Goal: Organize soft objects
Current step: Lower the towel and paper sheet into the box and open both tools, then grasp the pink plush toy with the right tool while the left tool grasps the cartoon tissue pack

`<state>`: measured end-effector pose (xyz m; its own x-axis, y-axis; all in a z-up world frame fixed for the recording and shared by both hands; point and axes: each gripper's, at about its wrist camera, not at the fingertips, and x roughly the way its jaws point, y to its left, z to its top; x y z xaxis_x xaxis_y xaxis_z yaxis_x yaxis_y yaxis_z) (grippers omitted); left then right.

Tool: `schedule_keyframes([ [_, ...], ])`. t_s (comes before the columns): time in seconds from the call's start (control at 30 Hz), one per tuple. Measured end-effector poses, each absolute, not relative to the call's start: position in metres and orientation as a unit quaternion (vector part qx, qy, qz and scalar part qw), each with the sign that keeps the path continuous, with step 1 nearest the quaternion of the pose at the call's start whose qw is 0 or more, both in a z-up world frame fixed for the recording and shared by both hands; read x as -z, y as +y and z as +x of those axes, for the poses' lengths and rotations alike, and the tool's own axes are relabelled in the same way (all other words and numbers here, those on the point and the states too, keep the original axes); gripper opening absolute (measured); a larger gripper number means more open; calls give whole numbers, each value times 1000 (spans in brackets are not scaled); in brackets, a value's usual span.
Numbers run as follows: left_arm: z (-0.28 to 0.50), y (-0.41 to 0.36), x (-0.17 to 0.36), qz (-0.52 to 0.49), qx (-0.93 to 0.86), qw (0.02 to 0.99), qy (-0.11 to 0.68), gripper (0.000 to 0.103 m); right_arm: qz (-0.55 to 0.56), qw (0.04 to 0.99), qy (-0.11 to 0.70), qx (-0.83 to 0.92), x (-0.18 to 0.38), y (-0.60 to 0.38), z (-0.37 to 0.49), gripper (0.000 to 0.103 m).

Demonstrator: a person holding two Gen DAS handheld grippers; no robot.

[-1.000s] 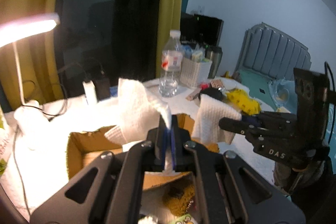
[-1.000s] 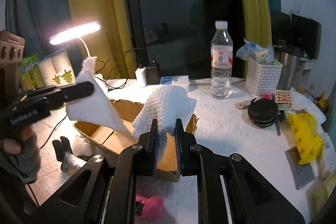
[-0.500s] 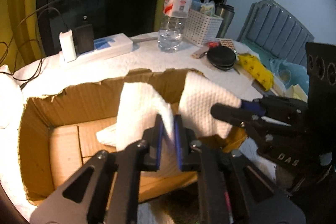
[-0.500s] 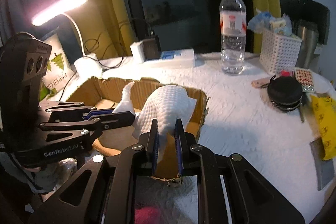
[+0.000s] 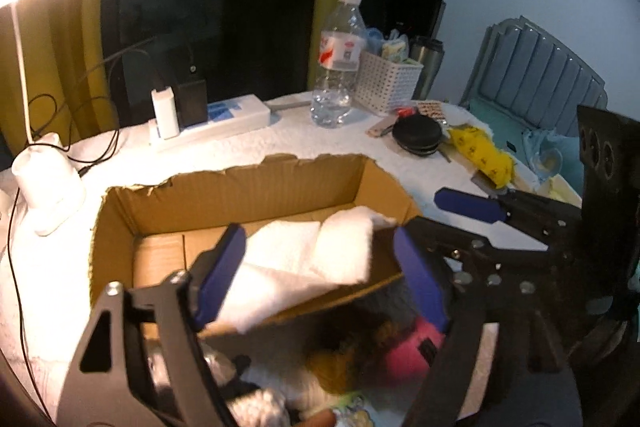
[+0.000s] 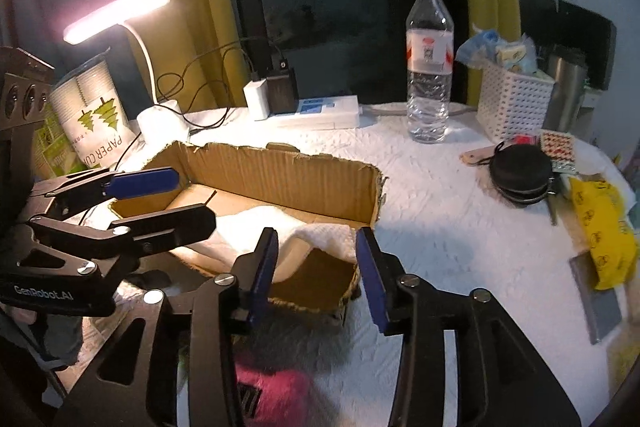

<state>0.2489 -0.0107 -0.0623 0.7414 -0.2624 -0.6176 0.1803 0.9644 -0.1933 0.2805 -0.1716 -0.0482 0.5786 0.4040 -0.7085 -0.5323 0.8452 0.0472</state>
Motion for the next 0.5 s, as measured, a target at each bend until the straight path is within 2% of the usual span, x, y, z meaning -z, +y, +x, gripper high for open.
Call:
schedule_keyframes([
  [0.07,238,-11,57,-63,126,933,330,91,-86,888,369,-259,43,-174,273,53],
  [0.5,171,5,52,-69,102,946,301,92,-88,896,355,-251,32,-181,216,53],
])
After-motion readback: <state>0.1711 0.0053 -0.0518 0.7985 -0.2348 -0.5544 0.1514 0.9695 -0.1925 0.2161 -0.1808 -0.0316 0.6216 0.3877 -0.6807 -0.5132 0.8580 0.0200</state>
